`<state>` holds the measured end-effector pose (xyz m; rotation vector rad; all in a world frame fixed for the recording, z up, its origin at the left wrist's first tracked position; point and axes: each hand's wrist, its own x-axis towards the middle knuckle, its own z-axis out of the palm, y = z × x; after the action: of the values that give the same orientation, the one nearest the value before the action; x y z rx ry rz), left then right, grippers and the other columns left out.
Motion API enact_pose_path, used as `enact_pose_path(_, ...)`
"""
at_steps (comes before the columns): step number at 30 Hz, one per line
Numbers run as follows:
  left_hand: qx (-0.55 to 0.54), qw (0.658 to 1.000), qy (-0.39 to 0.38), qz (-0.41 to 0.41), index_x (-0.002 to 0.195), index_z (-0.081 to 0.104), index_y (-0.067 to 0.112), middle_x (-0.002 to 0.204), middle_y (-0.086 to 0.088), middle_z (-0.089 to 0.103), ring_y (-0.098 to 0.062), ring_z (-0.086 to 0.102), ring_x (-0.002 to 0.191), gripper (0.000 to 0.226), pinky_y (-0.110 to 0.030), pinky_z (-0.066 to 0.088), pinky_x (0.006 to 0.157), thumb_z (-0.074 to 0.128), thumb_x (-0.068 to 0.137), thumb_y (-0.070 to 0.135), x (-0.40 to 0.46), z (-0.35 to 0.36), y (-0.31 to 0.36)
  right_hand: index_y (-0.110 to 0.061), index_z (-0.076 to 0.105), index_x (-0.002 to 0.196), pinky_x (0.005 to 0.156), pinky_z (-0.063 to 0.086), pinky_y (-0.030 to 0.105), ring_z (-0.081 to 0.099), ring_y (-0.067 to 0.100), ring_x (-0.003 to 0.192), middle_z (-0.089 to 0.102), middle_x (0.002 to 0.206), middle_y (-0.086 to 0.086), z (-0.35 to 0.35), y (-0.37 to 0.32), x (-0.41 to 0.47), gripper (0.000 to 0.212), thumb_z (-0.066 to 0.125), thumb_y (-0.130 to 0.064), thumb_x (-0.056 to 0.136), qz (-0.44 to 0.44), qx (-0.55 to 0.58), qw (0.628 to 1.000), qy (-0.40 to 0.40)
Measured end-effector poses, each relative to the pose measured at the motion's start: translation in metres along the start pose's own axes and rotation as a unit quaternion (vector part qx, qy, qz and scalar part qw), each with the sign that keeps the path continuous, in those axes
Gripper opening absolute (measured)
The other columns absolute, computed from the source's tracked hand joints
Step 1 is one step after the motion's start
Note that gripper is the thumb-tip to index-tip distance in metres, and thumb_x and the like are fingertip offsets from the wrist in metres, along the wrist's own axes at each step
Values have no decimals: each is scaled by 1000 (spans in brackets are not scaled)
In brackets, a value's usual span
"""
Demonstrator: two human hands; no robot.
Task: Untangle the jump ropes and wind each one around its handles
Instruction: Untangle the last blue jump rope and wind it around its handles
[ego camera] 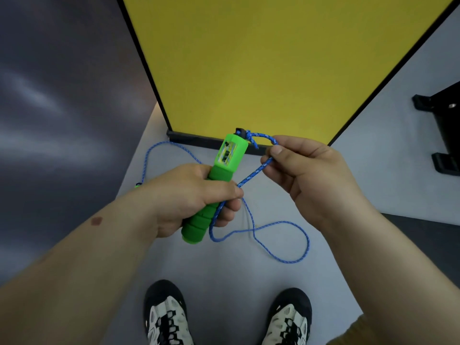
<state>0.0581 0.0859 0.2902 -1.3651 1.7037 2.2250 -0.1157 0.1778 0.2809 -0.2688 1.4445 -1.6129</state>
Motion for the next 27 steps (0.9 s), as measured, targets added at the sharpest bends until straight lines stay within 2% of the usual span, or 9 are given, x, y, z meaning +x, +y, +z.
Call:
enact_pose_path(3,4,1000,4,-1,93,68,1,76,-9,72,-19,66,65,11,-33,58,67,68,93,13,1,3,1,-2,70,104,76,60,29,72,22,82,72,85,11,-2,3,1,12,65,0,92,15,36,999,15)
enact_pose_path(8,-22,1000,23,0,96,68,0,73,-8,71,-18,65,61,12,-31,58,62,67,93,12,1,7,6,-4,70,108,78,60,25,72,18,81,74,92,9,4,16,-10,21,65,-2,88,123,82,985,-87)
enact_pose_path(11,-32,999,25,-8,95,68,0,72,-9,70,-18,65,61,11,-30,58,62,67,93,11,-1,7,7,-6,72,104,81,60,25,72,18,81,76,92,9,6,20,-13,22,66,1,85,113,66,986,-101)
enact_pose_path(17,-28,999,7,-15,93,69,3,75,-9,71,-19,67,64,11,-32,59,66,70,91,14,-2,6,9,-6,72,102,74,59,24,70,15,79,74,90,8,1,12,-9,19,67,2,86,82,72,992,-60)
enact_pose_path(23,-17,1000,-3,-14,89,68,3,74,-8,70,-18,65,64,10,-30,57,64,70,91,13,-4,3,10,-1,69,113,75,58,23,72,16,83,74,93,8,-11,0,3,24,67,1,89,53,135,989,19)
enact_pose_path(27,-27,1000,3,-14,92,69,2,74,-9,71,-18,66,64,11,-29,57,62,69,91,13,-4,7,11,-2,70,112,75,59,25,73,17,85,73,93,9,-10,3,0,23,66,-2,89,81,140,987,-11)
